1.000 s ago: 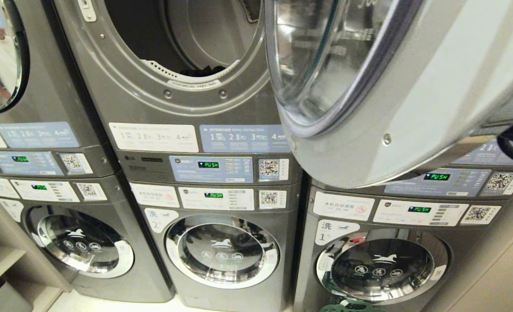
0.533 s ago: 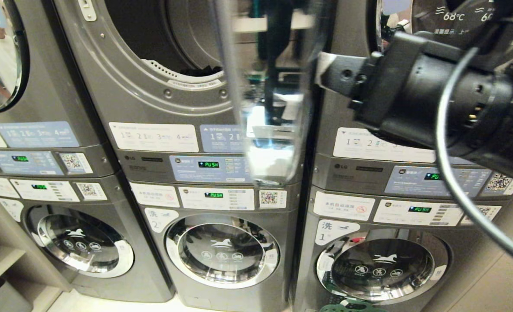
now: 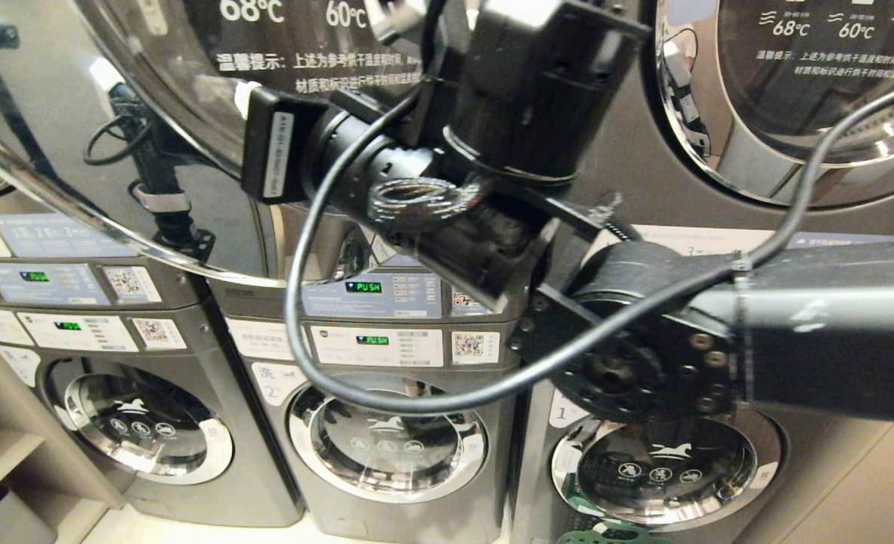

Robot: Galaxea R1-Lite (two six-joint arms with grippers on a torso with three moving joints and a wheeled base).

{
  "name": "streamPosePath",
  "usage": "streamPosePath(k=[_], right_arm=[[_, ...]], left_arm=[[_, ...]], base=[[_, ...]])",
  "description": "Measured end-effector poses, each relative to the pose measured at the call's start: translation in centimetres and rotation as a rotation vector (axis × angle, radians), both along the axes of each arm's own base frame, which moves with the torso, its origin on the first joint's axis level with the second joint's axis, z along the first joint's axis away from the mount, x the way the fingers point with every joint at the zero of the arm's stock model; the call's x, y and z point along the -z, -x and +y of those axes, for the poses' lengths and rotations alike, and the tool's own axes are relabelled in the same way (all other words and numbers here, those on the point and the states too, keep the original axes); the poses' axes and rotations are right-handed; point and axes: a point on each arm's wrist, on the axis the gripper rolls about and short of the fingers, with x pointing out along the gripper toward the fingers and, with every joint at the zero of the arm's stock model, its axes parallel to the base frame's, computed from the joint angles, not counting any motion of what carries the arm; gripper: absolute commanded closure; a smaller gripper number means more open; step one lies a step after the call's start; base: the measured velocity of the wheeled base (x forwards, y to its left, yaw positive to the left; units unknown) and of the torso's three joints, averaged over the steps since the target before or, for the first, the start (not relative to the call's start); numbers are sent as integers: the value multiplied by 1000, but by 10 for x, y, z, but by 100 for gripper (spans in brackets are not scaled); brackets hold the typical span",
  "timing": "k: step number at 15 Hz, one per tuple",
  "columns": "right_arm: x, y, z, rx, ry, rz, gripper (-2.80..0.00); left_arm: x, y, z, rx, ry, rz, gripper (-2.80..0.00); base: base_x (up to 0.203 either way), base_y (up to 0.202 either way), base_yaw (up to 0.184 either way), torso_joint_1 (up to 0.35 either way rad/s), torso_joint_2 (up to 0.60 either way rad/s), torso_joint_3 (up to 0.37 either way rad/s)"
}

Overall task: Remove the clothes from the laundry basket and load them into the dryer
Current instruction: Close the dryer

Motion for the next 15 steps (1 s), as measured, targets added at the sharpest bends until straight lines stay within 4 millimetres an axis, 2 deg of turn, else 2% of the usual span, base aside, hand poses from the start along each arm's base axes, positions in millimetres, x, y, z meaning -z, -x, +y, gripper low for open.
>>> streamPosePath(k=[1, 2, 4, 6, 9, 11, 15], right_arm=[[4, -9, 6, 67, -1, 11, 0], [6, -21, 5, 138, 3, 16, 0], [0, -38, -11, 226, 5, 0, 0], [-12, -38, -33, 262, 20, 4, 0], [-11, -23, -84, 321, 147, 64, 0], [4, -10, -127, 378, 242, 109, 0], [36, 21, -201, 488, 372, 181, 0]], left_arm=[[0, 0, 0, 0, 0, 0, 0], [0, 0, 0, 0, 0, 0, 0], [0, 0, 0, 0, 0, 0, 0], [0, 0, 0, 0, 0, 0, 0], [0, 0, 0, 0, 0, 0, 0], [0, 0, 0, 0, 0, 0, 0], [0, 0, 0, 0, 0, 0, 0]], base=[[0, 0, 0, 0, 0, 0], [0, 0, 0, 0, 0, 0], [0, 0, 0, 0, 0, 0], [0, 0, 0, 0, 0, 0], [0, 0, 0, 0, 0, 0], [0, 0, 0, 0, 0, 0], [0, 0, 0, 0, 0, 0]])
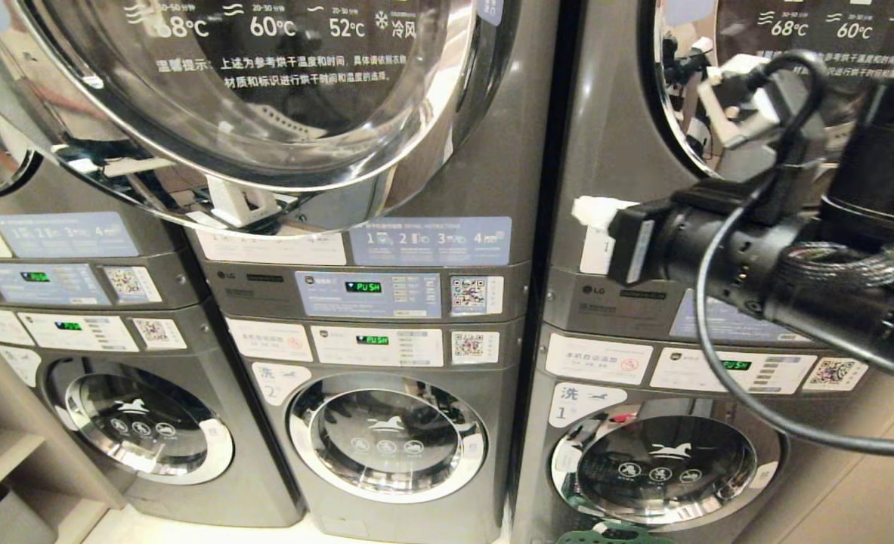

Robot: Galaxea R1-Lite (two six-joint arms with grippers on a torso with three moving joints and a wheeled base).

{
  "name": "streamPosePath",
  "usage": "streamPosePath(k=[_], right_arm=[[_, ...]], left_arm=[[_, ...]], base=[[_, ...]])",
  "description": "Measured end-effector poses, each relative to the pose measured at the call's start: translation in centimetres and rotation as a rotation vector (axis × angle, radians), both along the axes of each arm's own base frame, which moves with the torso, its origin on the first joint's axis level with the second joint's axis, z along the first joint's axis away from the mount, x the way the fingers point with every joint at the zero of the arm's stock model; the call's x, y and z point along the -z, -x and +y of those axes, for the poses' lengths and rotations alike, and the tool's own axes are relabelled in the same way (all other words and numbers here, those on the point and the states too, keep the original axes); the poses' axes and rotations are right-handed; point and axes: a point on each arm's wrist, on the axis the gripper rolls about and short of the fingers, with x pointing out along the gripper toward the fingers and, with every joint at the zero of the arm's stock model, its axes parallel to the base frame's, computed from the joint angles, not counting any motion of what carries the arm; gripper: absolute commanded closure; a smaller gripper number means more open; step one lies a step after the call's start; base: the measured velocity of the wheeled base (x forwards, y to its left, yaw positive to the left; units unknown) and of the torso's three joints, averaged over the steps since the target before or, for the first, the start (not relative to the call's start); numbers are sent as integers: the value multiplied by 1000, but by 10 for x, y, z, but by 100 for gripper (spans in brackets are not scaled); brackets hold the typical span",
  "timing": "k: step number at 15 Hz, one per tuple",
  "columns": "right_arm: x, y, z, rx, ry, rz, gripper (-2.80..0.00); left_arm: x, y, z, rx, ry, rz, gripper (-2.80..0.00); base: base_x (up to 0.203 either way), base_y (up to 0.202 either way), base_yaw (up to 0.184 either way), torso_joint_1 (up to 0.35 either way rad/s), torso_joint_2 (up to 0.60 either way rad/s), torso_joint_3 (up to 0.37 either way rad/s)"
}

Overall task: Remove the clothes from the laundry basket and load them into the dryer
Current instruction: Close the dryer

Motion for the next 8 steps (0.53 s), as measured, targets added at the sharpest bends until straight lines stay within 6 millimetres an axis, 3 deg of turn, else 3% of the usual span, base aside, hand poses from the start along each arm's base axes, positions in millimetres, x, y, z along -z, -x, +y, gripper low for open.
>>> streamPosePath(k=[3, 6, 8], right_arm=[[23, 21, -34, 22, 68, 38, 0], [68, 43, -90, 90, 123, 134, 0], [106, 77, -127, 152, 141, 212, 0]], left_arm=[[0, 0, 0, 0, 0, 0, 0], [0, 0, 0, 0, 0, 0, 0], [0, 0, 0, 0, 0, 0, 0]], base=[[0, 0, 0, 0, 0, 0], [0, 0, 0, 0, 0, 0], [0, 0, 0, 0, 0, 0]])
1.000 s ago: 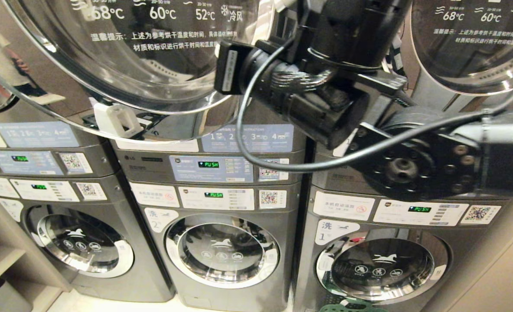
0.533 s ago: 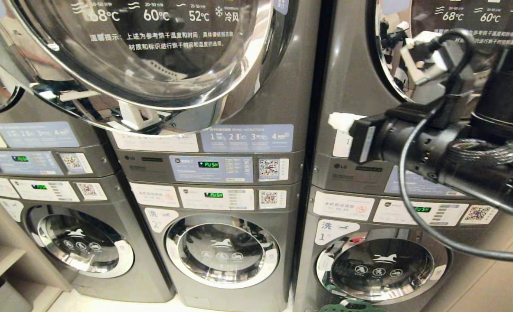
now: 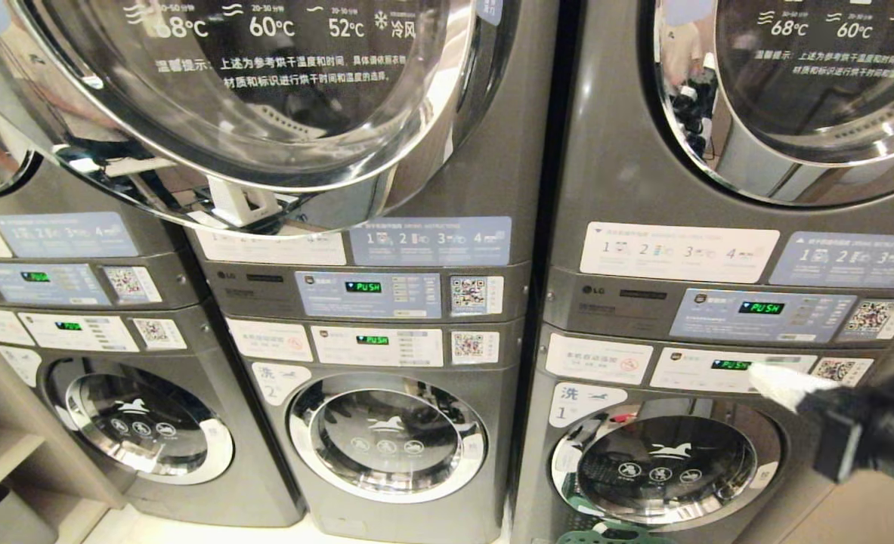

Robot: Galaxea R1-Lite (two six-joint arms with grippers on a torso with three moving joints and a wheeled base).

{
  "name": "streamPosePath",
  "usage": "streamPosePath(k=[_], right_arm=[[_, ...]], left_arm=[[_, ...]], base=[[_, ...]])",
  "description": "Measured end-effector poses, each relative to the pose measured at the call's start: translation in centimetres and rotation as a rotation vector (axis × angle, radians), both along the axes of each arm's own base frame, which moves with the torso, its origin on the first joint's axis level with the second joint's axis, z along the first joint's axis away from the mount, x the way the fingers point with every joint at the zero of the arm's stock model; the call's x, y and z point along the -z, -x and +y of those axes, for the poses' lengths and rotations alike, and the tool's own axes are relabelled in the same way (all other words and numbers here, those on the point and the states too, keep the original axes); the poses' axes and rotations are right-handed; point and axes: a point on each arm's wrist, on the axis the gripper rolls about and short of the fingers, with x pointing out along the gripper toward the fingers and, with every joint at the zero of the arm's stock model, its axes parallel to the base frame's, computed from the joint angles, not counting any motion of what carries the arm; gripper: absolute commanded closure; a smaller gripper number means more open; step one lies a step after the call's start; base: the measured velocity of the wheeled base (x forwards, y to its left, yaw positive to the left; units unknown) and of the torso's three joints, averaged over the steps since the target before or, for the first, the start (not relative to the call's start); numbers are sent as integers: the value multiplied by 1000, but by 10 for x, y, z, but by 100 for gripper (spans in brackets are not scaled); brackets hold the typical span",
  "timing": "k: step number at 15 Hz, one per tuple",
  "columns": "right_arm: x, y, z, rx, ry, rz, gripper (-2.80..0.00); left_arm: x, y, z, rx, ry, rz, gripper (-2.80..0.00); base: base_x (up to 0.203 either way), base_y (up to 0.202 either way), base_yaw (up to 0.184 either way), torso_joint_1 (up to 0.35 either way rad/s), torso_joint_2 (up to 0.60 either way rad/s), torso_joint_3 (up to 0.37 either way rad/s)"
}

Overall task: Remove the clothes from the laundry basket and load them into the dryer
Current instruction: Close the dryer

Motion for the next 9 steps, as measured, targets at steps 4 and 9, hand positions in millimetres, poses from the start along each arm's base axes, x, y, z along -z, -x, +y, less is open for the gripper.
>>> streamPosePath(k=[4, 9], right_arm=[[59, 75, -29, 82, 16, 47, 0], [79, 126, -32, 114, 71, -73, 0]], left_arm=[[0, 0, 0, 0, 0, 0, 0], [0, 0, 0, 0, 0, 0, 0]], base=[[0, 0, 0, 0, 0, 0], [0, 0, 0, 0, 0, 0]])
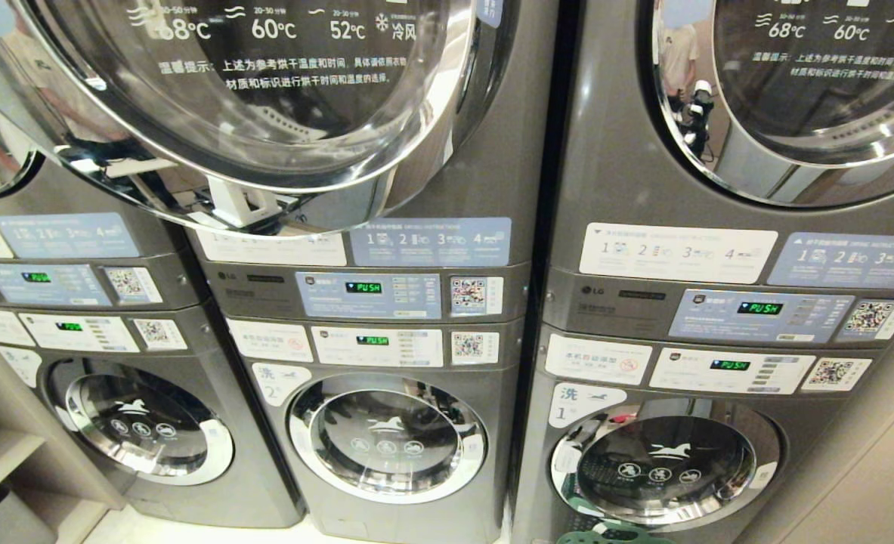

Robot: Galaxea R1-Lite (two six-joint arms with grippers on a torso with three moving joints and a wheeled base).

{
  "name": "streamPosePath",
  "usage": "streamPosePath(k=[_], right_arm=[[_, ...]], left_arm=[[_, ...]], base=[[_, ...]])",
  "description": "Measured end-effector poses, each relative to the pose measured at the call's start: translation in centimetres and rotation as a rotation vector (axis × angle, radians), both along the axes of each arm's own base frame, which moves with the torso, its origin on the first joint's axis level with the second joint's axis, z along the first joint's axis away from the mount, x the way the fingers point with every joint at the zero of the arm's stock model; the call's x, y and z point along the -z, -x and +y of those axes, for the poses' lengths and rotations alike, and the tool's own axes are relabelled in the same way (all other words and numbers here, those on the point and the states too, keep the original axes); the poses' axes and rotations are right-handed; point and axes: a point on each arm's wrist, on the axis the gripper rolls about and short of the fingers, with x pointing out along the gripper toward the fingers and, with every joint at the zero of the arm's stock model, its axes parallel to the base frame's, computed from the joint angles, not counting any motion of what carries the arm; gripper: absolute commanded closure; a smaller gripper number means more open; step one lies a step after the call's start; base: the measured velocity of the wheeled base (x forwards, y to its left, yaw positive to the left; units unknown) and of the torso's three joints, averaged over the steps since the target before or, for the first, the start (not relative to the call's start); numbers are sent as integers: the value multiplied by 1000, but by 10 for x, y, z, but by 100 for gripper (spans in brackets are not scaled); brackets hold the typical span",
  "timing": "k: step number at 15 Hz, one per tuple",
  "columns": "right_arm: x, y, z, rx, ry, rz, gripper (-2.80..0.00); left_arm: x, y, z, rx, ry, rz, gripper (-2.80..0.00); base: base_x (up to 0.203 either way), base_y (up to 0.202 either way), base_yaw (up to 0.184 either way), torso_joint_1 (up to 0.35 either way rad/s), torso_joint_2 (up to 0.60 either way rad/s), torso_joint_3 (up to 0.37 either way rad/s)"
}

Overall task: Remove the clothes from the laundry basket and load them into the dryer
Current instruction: Close the dryer

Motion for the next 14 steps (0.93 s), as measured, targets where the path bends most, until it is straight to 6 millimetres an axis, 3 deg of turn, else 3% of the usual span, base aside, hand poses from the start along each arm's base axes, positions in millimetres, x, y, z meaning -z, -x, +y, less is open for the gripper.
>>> streamPosePath(k=[4, 14], right_arm=[[14, 22, -4, 173, 60, -79, 0], [20, 36, -4, 178, 39, -222, 0]], left_arm=[[0, 0, 0, 0, 0, 0, 0], [0, 0, 0, 0, 0, 0, 0]], base=[[0, 0, 0, 0, 0, 0], [0, 0, 0, 0, 0, 0]])
